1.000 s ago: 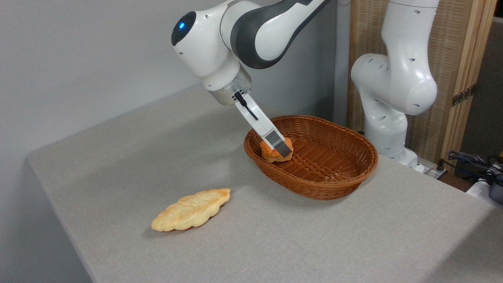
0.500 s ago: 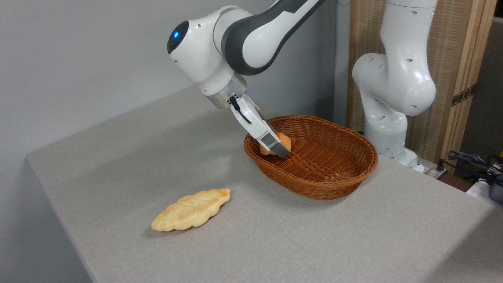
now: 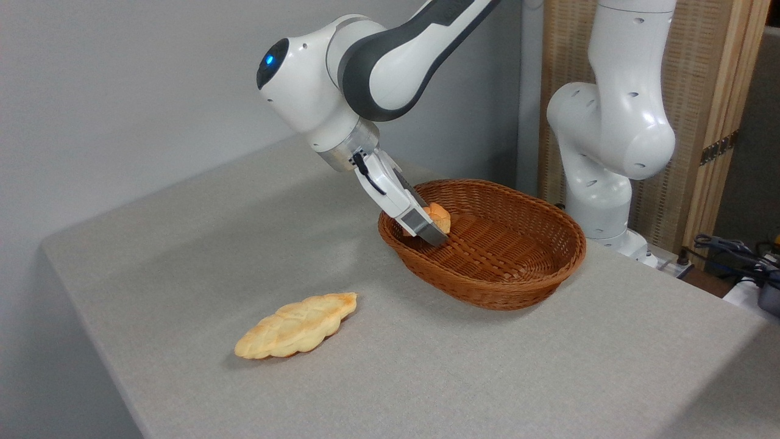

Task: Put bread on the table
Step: 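Close the gripper on the orange bun inside the basket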

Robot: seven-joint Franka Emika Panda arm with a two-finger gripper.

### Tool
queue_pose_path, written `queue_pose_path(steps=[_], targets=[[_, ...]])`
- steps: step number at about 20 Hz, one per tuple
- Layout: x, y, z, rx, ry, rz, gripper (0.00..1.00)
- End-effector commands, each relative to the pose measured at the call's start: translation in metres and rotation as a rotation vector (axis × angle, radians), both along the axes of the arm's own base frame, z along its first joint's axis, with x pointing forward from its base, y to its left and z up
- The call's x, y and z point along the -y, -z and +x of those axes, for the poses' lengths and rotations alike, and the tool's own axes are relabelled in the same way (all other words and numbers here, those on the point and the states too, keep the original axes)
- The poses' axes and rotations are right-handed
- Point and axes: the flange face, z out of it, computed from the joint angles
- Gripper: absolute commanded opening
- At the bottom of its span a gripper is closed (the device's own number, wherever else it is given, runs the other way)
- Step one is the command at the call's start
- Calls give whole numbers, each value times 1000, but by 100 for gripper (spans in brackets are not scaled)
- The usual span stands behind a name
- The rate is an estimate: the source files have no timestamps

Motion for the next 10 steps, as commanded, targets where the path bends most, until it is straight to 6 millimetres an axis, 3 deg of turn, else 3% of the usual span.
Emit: queue_pose_path(steps=[1, 10], targets=[[0, 1, 4, 14, 10, -16, 30], [0, -1, 3, 13, 10, -16, 30]])
